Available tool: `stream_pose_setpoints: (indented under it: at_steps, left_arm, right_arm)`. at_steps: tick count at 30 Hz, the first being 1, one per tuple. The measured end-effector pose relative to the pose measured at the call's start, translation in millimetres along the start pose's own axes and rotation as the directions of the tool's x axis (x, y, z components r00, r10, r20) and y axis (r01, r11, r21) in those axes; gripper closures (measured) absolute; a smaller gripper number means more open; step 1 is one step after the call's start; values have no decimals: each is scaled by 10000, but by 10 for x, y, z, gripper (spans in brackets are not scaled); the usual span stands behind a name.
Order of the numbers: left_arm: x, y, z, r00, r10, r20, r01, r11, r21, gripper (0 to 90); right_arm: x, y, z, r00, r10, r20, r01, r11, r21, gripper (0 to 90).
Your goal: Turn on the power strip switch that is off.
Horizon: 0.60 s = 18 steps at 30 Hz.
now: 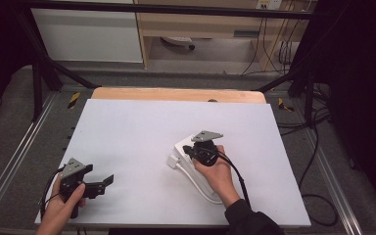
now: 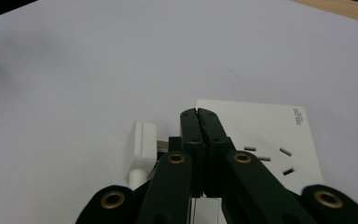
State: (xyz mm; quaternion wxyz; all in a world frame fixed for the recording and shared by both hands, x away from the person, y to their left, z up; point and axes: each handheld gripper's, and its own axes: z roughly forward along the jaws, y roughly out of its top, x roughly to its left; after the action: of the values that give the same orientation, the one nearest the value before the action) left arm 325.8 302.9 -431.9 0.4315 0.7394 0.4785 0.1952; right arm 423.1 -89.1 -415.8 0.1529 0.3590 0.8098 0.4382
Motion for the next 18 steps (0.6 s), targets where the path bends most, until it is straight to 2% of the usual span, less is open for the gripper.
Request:
stream_pose_setpoints:
  at_steps: [18]
  left_arm:
    - [-1, -2, 6, 10000, -2, 11, 2, 10000, 25, 67]
  right_arm:
    - [-43, -47, 58, 10000, 37, 78, -40, 9993, 383, 900]
